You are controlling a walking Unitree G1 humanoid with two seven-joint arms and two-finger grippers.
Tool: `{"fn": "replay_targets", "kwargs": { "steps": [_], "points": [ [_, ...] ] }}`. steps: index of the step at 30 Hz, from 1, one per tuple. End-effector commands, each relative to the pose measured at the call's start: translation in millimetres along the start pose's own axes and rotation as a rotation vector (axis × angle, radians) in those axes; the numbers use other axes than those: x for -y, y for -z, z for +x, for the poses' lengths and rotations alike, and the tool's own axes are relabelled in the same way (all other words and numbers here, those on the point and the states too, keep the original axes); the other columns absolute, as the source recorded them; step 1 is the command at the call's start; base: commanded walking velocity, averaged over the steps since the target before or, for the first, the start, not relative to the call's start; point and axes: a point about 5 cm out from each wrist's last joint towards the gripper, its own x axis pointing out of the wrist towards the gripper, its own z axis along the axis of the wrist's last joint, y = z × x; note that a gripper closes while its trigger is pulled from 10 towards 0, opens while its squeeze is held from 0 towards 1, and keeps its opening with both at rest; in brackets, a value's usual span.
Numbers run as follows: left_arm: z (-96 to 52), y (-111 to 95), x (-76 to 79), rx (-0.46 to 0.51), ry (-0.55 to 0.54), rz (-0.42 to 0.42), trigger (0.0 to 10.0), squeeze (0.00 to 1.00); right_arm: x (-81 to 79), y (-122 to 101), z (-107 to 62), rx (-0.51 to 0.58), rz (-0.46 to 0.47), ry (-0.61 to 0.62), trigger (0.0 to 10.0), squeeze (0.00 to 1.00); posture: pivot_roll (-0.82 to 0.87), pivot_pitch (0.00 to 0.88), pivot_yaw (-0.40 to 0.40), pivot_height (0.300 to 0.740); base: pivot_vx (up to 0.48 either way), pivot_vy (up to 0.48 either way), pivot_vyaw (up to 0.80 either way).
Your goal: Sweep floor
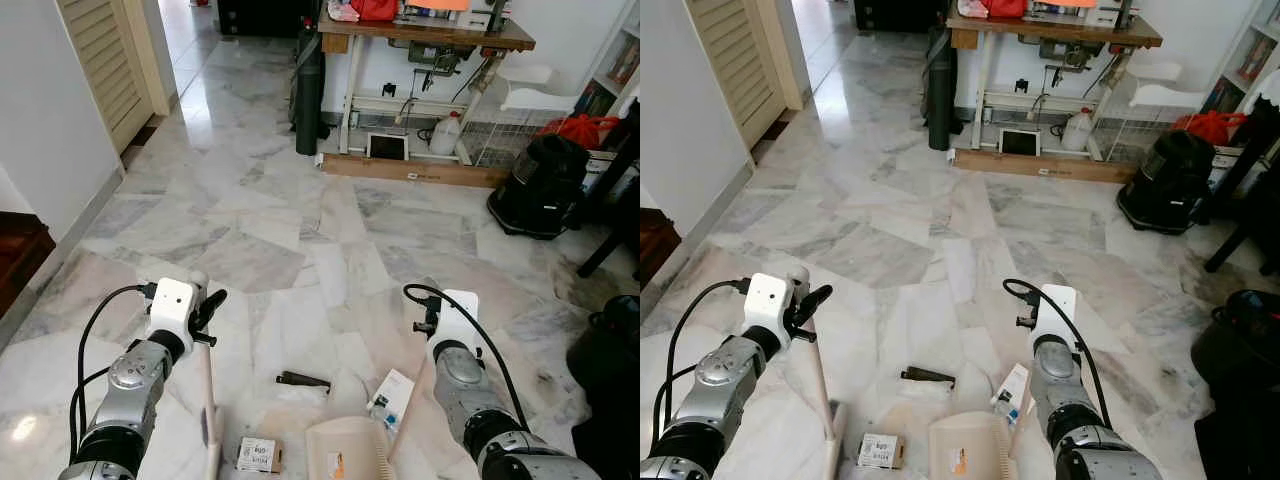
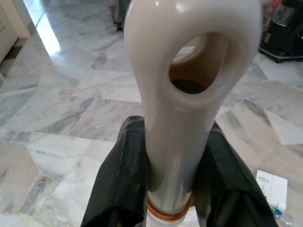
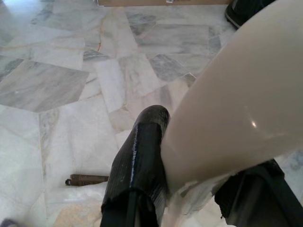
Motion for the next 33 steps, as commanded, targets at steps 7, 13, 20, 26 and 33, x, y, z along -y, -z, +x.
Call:
{"fn": "replay_targets", "kwargs": {
  "steps": [7, 13, 20, 26, 33],
  "points": [
    [5.4, -3, 3.7, 0.004, 0.037, -0.120, 10.0, 0.00, 1.4, 19, -3.7, -0.099, -0.037, 0.000, 10.0, 0.00, 0.04, 0.017, -0.067, 0.740, 0.000, 0.000, 0.00],
    [11.2, -17, 9.7, 0.068, 0.081, -0.195, 10.0, 0.00, 1.9, 18, -3.3, -0.099, -0.039, -0.002, 10.0, 0.00, 0.04, 0.015, -0.072, 0.740, 0.000, 0.000, 0.00],
    [15.3, -38, 13.4, 0.142, 0.149, -0.307, 10.0, 0.00, 2.5, 17, -2.7, -0.099, -0.042, -0.002, 10.0, 0.00, 0.05, 0.008, -0.077, 0.740, 0.000, 0.000, 0.00],
    [15.1, -46, 12.5, 0.178, 0.162, -0.381, 10.0, 0.00, 3.0, 16, -2.4, -0.100, -0.043, 0.000, 10.0, 0.00, 0.05, 0.005, -0.078, 0.740, 0.000, 0.000, 0.00],
    [13.4, -58, 13.5, 0.210, 0.186, -0.421, 10.0, 0.00, 6.8, 17, -2.2, -0.105, -0.043, 0.007, 10.0, 0.00, 0.06, 0.000, -0.078, 0.740, 0.000, 0.000, 0.00]
  ]
}}
